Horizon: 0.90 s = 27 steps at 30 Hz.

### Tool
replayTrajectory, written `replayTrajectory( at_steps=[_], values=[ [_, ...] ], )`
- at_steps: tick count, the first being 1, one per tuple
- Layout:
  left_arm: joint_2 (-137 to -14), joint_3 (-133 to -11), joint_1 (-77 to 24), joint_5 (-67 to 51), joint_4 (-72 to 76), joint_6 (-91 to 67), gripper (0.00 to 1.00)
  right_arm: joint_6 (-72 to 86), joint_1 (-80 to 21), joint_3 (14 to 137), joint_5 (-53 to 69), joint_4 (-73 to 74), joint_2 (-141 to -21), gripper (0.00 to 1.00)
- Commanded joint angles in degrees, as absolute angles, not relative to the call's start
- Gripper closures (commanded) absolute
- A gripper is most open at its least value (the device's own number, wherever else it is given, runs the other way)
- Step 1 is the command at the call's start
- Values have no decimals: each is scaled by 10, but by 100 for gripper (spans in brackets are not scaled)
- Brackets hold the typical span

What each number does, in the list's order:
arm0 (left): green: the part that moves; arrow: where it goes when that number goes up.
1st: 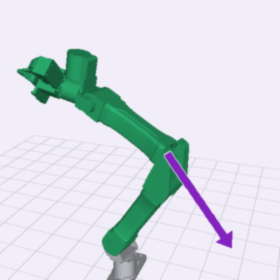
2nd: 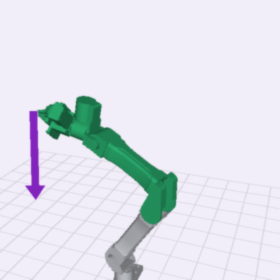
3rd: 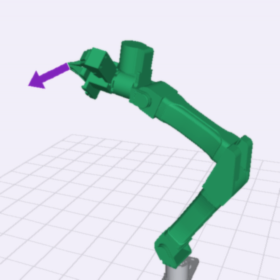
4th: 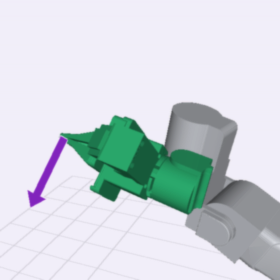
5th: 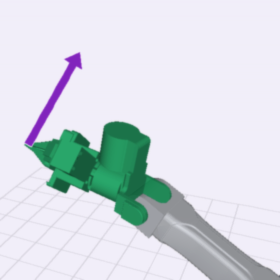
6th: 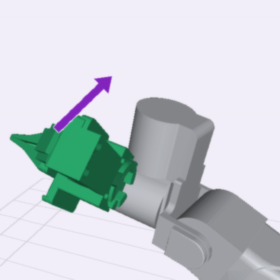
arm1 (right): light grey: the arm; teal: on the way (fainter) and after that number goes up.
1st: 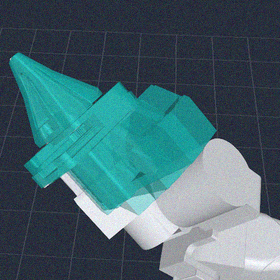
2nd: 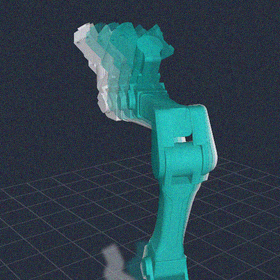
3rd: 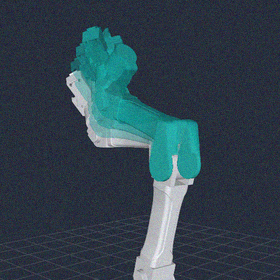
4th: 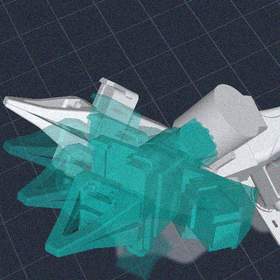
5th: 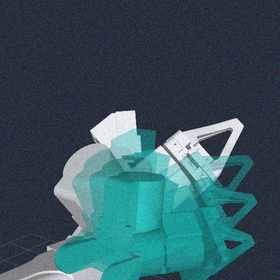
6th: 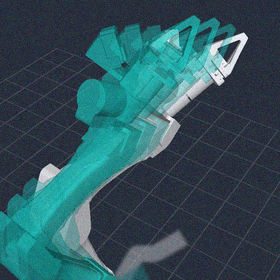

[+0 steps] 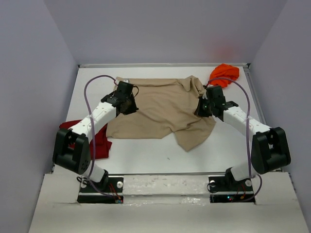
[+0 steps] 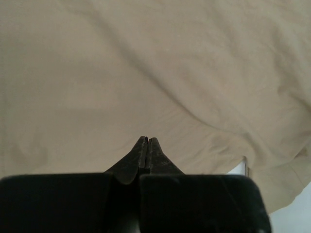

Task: Fold and stack the t-shirts
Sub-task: Flatten out the tshirt

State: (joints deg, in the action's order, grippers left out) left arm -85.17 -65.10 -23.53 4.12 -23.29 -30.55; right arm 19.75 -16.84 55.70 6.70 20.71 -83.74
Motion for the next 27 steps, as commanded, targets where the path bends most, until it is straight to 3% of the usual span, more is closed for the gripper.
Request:
replayTrajectory(
  at_steps=[1, 3, 14, 22, 27],
  values=[
    [-847, -618, -224, -55, -196, -318, 100, 228, -165, 539, 146, 100, -851, 100],
    [-848, -598, -211, -129, -170, -335, 100, 230, -165, 533, 187, 90, -859, 100],
    [-943, -566, -192, -222, -110, -367, 100, 222, -165, 507, 236, 58, -881, 100],
    [-984, -584, -192, -184, -76, -335, 100, 185, -171, 532, 303, 11, -925, 100],
    [-960, -593, -196, -128, -97, -317, 100, 182, -207, 677, 90, 201, -978, 100]
  ],
)
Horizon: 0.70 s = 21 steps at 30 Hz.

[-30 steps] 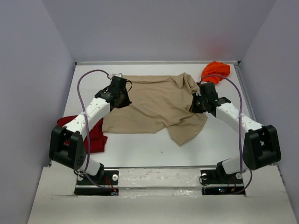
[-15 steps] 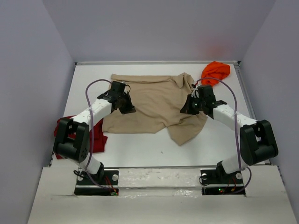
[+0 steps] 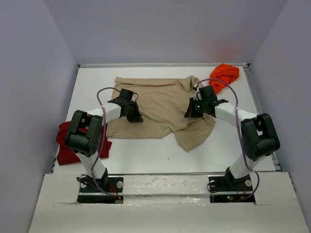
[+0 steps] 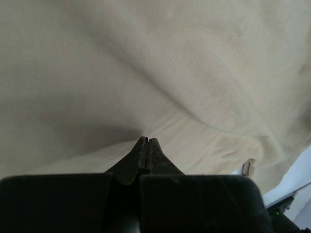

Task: Fold and stack the t-shirts
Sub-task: Flatten out the tshirt

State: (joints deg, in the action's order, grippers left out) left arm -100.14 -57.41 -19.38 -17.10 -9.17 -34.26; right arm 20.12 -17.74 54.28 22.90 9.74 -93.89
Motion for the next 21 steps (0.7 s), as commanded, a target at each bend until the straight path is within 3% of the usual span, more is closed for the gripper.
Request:
replayTrajectory(
  at_steps=[1, 2, 6, 15, 21],
  values=[
    [-960, -599, -199, -110, -110, -314, 100, 181, -216, 704, 50, 243, -997, 100],
    [-968, -615, -201, -72, -147, -313, 100, 187, -230, 736, -50, 320, -1027, 100],
    [-976, -614, -204, -43, -188, -330, 100, 221, -252, 728, -101, 328, -1026, 100],
    [-951, -598, -239, 85, -217, -367, 100, 222, -278, 717, -127, 328, -1058, 100],
    [-993, -597, -243, 101, -227, -384, 100, 222, -283, 699, -104, 311, -1053, 100]
  ],
)
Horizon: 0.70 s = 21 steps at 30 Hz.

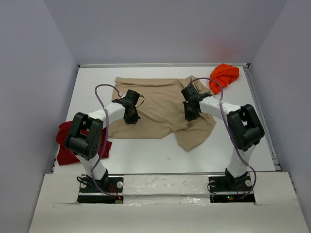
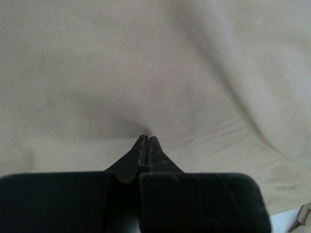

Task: Fold and stack the t-shirts
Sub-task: Flatten out the tshirt

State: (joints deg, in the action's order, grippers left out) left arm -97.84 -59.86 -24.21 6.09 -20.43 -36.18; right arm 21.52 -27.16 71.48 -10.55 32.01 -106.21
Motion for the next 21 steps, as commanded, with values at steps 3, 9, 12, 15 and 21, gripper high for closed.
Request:
replayTrajectory(
  at_steps=[3, 9, 12, 15, 21],
  values=[
    [-1030, -580, -243, 55, -200, -385, 100, 224, -283, 675, -89, 297, -1037, 100],
    [-1053, -525, -268, -40, -155, -407, 100, 231, -288, 631, -55, 276, -1008, 100],
    [-1032, -511, -277, -47, -156, -418, 100, 240, -294, 609, -50, 276, -996, 100],
    [-984, -483, -300, -44, -162, -435, 100, 254, -309, 575, -47, 275, -967, 100],
    [-893, -431, -362, -36, -199, -500, 100, 292, -351, 519, -55, 287, -900, 100]
  ],
)
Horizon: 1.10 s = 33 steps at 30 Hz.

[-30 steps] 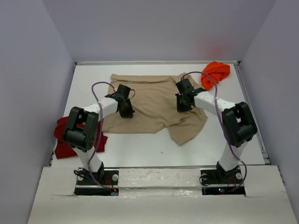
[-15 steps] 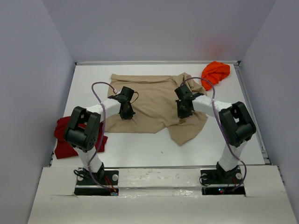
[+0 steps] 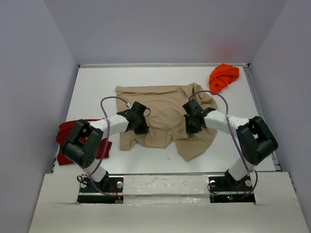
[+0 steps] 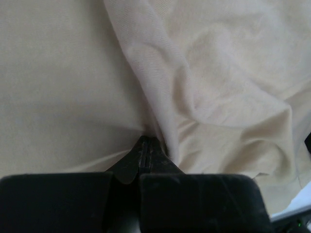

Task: Fold and stack the t-shirts
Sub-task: Flatten out the tshirt

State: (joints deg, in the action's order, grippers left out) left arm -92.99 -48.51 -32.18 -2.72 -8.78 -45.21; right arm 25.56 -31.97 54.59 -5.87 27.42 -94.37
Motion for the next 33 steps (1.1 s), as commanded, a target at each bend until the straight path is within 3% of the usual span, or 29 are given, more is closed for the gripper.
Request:
replayTrajectory(
  at_steps=[1, 13, 17, 22, 24, 26, 29, 33],
  values=[
    [-878, -421, -368, -36, -202, -510, 100, 297, -357, 514, -56, 293, -891, 100],
    [-659, -365, -443, 17, -295, -624, 100, 426, -466, 468, -138, 388, -771, 100],
    [-668, -428, -446, 69, -338, -609, 100, 423, -471, 514, -211, 431, -777, 100],
    [-725, -592, -451, 155, -390, -535, 100, 368, -478, 632, -319, 475, -820, 100],
    [-792, -669, -442, 198, -382, -477, 99, 312, -435, 699, -334, 460, -861, 91],
    [-839, -748, -422, 195, -388, -439, 100, 257, -378, 750, -262, 419, -892, 81],
    [-919, -815, -374, 131, -373, -378, 100, 225, -291, 799, -158, 362, -951, 71],
    [-972, -820, -289, 12, -316, -352, 100, 186, -246, 875, -158, 364, -1033, 47]
  ],
)
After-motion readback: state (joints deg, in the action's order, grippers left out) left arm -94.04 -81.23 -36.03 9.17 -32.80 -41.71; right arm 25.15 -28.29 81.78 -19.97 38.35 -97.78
